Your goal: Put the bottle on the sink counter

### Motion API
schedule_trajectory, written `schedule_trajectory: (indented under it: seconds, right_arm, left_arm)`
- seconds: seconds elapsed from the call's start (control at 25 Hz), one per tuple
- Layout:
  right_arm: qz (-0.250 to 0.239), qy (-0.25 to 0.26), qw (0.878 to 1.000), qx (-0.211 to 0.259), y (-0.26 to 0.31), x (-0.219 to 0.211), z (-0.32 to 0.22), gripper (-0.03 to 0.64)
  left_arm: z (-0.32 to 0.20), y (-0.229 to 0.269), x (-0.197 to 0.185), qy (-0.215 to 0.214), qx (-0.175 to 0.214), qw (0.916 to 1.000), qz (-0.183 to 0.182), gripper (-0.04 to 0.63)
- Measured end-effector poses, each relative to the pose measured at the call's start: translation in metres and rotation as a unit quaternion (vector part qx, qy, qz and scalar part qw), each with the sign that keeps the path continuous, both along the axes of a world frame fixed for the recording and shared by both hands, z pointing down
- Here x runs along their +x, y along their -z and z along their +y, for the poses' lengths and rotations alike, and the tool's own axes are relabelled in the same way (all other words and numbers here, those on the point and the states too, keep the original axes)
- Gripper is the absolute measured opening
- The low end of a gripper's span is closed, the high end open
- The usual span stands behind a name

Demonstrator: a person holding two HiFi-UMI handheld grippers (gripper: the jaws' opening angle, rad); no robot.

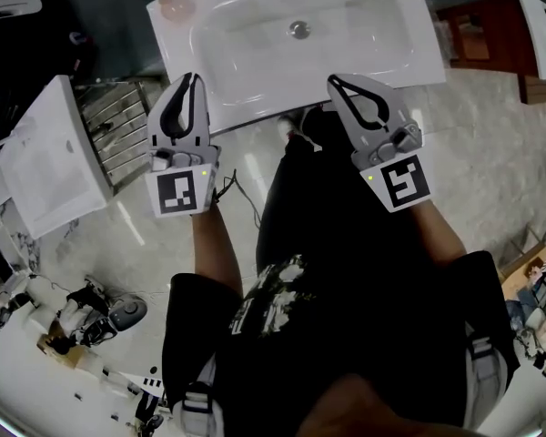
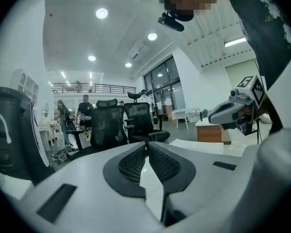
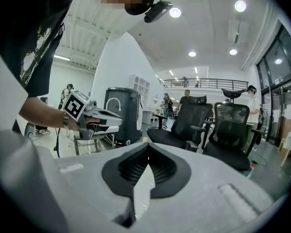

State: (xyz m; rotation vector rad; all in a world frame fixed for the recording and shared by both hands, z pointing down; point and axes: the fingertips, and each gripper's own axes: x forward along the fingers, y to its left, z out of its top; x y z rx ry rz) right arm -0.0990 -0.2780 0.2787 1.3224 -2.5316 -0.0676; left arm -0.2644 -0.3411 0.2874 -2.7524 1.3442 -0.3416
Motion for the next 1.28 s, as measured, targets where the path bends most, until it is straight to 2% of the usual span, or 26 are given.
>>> schedule_trajectory:
  seconds: [0.08,0.16,0.24,0.36,0.56,0.72,0.84,1.08,1.28]
  right_arm:
    - [0.003,0.006,1.000,-0.010,-0.003,0.001,0.001,-0.005]
    - [-0.016,0.006,1.000,-0.015,-0.001,0.002,-0.005,-0.005]
    - [-0.050,0.003,0.999,0.000,0.014,0.006,-0.009,-0.005]
    - [-0.083,0.004,0.996,0.037,0.036,0.022,-0.010,-0.005]
    - [-0.072,0.011,0.997,0.036,0.042,0.050,-0.009,-0.005]
    - [-0.075,0.029,0.996,0.028,0.040,0.058,-0.010,-0.005]
    - [-0.078,0.058,0.995,0.011,0.033,0.060,-0.011,-0.006]
    - [-0.070,0.095,0.993,0.016,0.025,0.065,-0.011,-0.006]
    - [-0.071,0.107,0.992,0.010,0.009,0.065,-0.012,-0.006]
  left_arm:
    - [0.007,0.002,0.006,-0.006,-0.006,0.9999,0.005,0.032]
    - [0.012,0.005,0.015,-0.017,-0.012,0.9996,0.019,0.029]
    - [0.020,0.008,0.030,-0.033,-0.017,0.9988,0.032,0.029]
    - [0.031,0.015,0.061,-0.057,-0.014,0.9979,0.027,0.029]
    - [0.046,0.032,0.109,-0.068,-0.022,0.9962,0.051,0.029]
    - [0.054,0.043,0.133,-0.067,-0.016,0.9971,0.031,0.029]
    - [0.056,0.049,0.143,-0.049,-0.006,0.9984,0.028,0.026]
    - [0.065,0.048,0.161,-0.037,-0.002,0.9993,0.008,0.026]
    - [0.075,0.032,0.169,-0.031,-0.019,0.9993,0.001,0.026]
